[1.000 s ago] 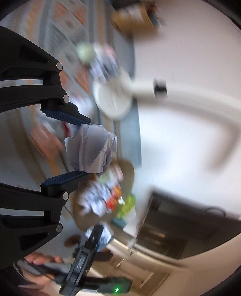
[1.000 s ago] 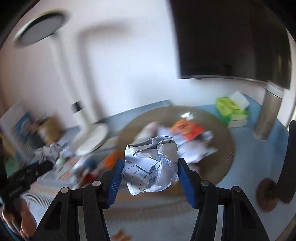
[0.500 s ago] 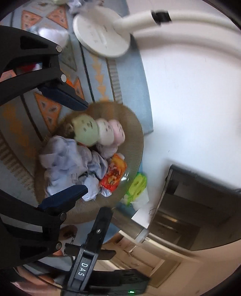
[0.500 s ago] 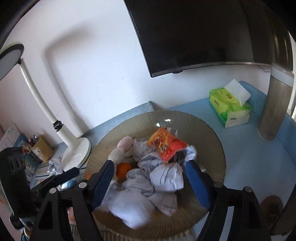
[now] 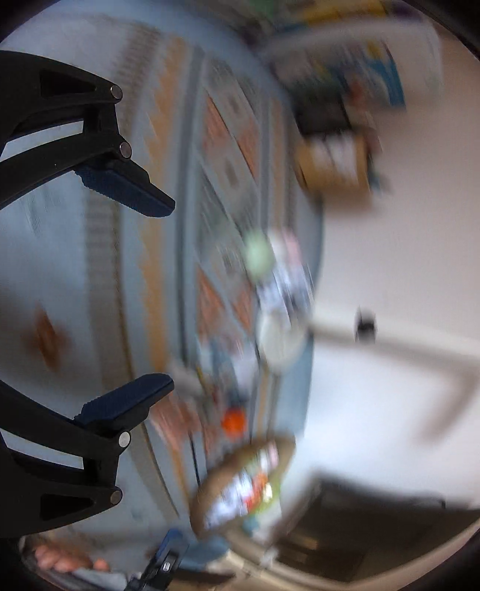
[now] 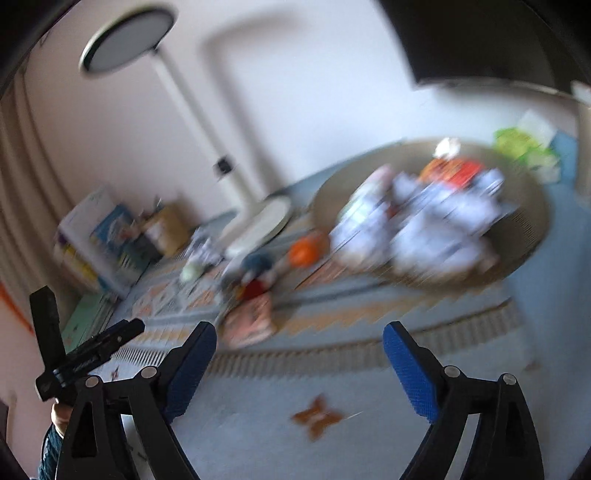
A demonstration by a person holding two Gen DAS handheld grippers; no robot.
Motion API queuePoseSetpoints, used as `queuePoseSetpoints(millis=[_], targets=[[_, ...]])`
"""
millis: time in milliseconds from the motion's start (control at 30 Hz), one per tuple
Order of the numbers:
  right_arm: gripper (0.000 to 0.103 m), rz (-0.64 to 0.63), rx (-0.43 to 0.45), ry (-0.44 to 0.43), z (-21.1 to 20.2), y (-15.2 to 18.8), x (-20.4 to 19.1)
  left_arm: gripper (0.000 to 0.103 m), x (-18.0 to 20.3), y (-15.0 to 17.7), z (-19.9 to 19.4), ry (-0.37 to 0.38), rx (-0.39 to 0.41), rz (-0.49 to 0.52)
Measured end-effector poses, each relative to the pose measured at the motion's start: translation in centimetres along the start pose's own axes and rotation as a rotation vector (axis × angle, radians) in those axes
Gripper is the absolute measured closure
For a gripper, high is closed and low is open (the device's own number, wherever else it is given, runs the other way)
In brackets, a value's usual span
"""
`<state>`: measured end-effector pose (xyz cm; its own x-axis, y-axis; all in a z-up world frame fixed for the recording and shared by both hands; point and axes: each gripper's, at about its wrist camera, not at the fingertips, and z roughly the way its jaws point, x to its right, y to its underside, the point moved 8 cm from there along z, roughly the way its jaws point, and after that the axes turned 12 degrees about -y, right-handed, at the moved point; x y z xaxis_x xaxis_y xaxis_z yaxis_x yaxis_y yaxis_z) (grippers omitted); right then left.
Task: Organize objects
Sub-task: 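Move both grippers back over the rug, then grasp a second plush toy with the left gripper while the right gripper grasps a grey cloth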
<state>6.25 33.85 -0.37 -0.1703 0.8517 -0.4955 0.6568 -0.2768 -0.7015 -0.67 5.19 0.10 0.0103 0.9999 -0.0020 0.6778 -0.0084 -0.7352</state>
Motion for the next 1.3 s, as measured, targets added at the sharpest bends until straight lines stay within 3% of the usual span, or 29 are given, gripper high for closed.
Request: queuePoseSetpoints(millis=[167, 233, 300, 467, 700, 867, 967, 1067, 1100, 1233, 1300], targets=[[0.012, -0.075, -0.057, 0.132, 4.2, 3.3, -1.9, 0.017, -5.1, 2.5, 0.5, -0.138, 0.003, -0.044], [0.012, -0.121, -0.072, 0.239, 4.7, 3.6, -1.9, 0.017, -5.5, 2.5, 0.8, -0.12, -0.01, -0.074], [0.006, -0.156, -0.067, 0.279, 4.9, 3.7, -2.0, 0.017, -6.0, 2.3, 0.9, -0.102, 0.003, -0.107], [0.005, -0.168, -0.142, 0.344, 6.3, 4.3, -1.4, 0.017, -5.5, 2.6, 1.2, -0.098, -0.009, -0.086], [0.005, -0.089, -0.184, 0.36, 6.7, 4.7, 0.4, 0.016, -4.7, 3.3, 1.5, -0.087, -0.046, -0.047], [0.005, -0.112, -0.203, 0.367, 7.0, 4.9, 0.0, 0.016, -3.6, 3.7, 1.5, -0.11, -0.052, 0.029], [0.005, -0.146, -0.199, 0.326, 7.1, 4.7, -0.9, 0.016, -3.0, 3.7, 1.5, -0.057, -0.068, 0.068], [0.005, -0.156, -0.2, 0.124, 7.3, 3.1, -4.1, 0.017, -2.1, 2.1, 2.1, 0.192, -0.166, 0.103], [0.005, -0.167, -0.182, 0.072, 7.5, 1.5, -5.7, 0.017, -2.4, 0.5, 2.3, 0.219, -0.158, 0.096], [0.005, -0.216, -0.157, 0.009, 10.7, -3.9, -9.5, 0.017, -2.0, -5.4, 4.3, 0.183, -0.085, 0.155], [0.005, -0.183, -0.188, -0.022, 14.6, -6.4, -10.5, 0.017, -0.8, -7.1, 6.4, 0.157, -0.079, 0.191]])
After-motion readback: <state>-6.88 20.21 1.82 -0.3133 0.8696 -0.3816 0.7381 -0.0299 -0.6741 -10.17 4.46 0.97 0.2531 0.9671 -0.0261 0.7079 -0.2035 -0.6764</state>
